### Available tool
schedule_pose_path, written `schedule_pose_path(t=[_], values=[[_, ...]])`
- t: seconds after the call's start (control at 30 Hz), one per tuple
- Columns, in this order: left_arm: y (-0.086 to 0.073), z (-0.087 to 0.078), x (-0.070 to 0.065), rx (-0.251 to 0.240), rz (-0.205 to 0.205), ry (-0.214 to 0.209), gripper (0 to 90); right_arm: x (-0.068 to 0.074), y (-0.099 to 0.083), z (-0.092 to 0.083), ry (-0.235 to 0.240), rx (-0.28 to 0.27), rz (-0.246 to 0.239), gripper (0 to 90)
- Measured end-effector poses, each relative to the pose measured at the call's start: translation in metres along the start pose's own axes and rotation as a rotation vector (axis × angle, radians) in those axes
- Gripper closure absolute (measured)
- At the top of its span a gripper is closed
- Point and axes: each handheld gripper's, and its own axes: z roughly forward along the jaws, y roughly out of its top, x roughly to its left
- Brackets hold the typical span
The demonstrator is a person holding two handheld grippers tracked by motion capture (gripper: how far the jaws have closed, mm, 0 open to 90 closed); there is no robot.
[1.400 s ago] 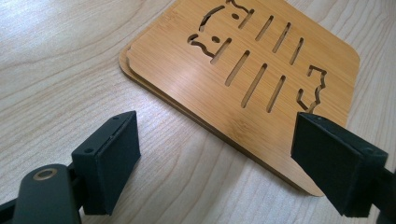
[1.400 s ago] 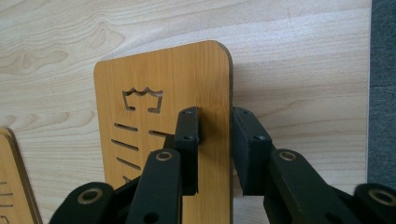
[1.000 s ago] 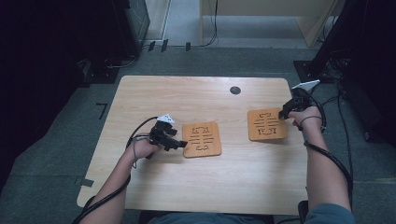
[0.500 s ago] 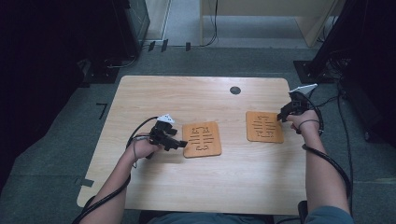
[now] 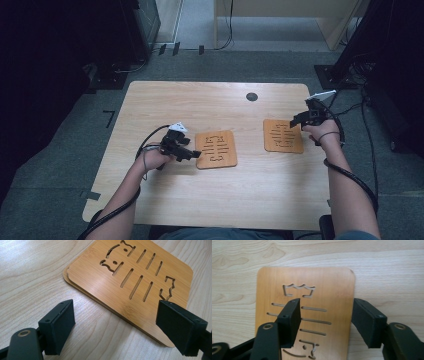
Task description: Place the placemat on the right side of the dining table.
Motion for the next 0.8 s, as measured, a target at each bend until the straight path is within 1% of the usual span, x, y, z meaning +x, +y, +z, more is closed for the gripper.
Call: schedule_pose_path(t=[0.1,0.27,0.43,0.47,0.53,0.57,0.7,0.8], values=[[0.000,0.000,0.000,-0.001,0.000,-0.001,14.5,0.005,-0.002,0.001,-0.005,-0.014,-0.017,33.2],[0.000,0.000,0.000,-0.002,0.000,-0.002,14.5,0.010,-0.006,0.002,0.004,-0.031,-0.034,30.2],[0.000,0.000,0.000,-0.002,0.001,-0.001,14.5,0.018,-0.011,0.002,0.006,-0.058,-0.063,26.6],[0.000,0.000,0.000,-0.002,0.001,0.000,14.5,0.019,-0.012,0.002,0.009,-0.059,-0.066,25.5],[0.000,0.000,-0.001,-0.001,0.002,0.001,14.5,0.020,-0.013,0.002,0.032,-0.058,-0.083,21.6],[0.000,0.000,-0.001,-0.001,0.005,0.002,14.5,0.021,-0.013,0.002,0.038,-0.061,-0.085,21.7],[0.000,0.001,-0.001,-0.002,0.005,0.000,14.5,0.027,-0.015,0.002,0.019,-0.074,-0.104,21.7],[-0.001,0.000,0.000,-0.006,0.005,-0.004,14.5,0.032,-0.017,0.003,0.026,-0.072,-0.125,21.7]])
